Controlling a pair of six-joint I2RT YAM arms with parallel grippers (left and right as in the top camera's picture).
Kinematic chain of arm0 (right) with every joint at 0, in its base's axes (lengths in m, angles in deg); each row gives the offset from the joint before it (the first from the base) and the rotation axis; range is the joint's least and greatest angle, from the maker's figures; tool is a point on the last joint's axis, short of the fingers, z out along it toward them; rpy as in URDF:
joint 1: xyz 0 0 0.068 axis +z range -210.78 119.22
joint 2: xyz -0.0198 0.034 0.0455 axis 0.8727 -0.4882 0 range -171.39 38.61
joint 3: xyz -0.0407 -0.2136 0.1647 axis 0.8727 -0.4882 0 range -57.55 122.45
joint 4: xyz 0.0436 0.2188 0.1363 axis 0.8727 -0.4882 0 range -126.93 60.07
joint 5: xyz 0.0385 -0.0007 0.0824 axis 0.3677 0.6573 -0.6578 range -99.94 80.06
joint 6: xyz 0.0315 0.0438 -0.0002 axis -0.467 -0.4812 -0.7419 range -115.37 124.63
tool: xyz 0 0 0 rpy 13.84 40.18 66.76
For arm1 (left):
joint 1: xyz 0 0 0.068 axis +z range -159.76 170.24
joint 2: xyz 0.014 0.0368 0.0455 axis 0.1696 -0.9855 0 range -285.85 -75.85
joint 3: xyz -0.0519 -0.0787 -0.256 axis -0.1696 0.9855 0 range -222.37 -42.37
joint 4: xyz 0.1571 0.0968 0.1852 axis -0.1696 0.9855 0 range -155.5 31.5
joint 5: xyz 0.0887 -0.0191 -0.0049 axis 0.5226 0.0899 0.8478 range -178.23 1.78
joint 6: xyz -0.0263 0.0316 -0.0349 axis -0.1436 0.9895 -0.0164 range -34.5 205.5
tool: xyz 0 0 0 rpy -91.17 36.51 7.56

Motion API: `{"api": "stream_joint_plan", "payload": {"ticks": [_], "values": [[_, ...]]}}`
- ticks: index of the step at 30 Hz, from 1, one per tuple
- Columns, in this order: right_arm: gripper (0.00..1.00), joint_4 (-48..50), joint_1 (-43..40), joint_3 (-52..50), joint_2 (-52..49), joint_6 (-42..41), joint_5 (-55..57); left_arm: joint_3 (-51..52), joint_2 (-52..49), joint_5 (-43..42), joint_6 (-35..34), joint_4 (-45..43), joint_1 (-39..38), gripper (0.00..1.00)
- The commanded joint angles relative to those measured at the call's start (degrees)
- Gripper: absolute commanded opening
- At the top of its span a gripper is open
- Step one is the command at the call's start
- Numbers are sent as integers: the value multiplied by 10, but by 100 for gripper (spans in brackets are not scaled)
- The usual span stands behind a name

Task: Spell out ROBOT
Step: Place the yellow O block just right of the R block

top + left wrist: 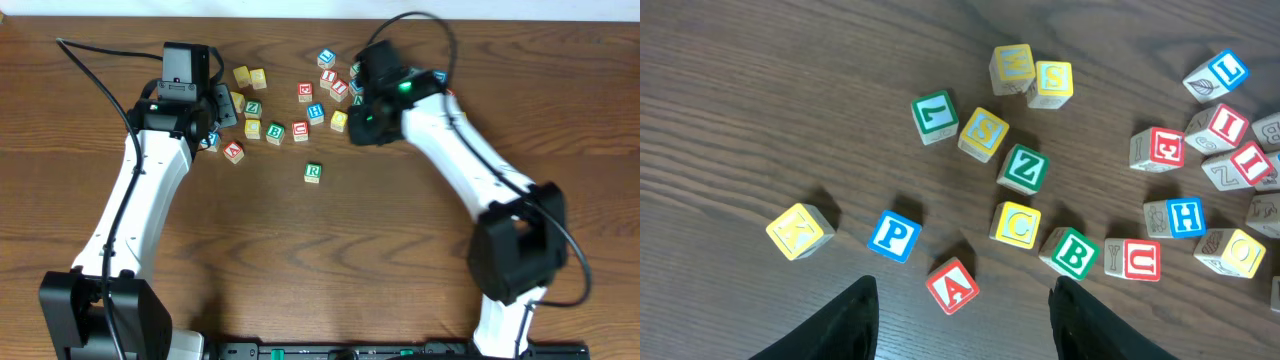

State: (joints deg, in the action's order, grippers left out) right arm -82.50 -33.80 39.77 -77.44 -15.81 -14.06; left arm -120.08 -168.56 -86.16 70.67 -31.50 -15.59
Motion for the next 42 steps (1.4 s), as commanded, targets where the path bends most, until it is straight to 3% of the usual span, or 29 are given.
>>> {"api": "stream_joint_plan", "payload": {"ticks": [1, 10, 19, 27, 35, 42], "values": [[9, 10, 37, -7, -44, -45, 12, -1, -9, 5, -3, -1, 0, 54], [11, 14, 83, -7, -97, -137, 68, -1, -17, 5, -5, 5, 0, 54], [13, 23, 100, -7, -107, -144, 70, -1, -17, 5, -5, 5, 0, 54], [34, 19, 100, -7, -107, -144, 56, -1, -17, 5, -5, 5, 0, 54], [42, 5, 96, -3, -96, -144, 46, -1, -17, 5, -5, 4, 0, 54], [52, -11, 49, 6, -5, -128, 47, -1, -17, 1, -5, -2, 0, 54]]}}
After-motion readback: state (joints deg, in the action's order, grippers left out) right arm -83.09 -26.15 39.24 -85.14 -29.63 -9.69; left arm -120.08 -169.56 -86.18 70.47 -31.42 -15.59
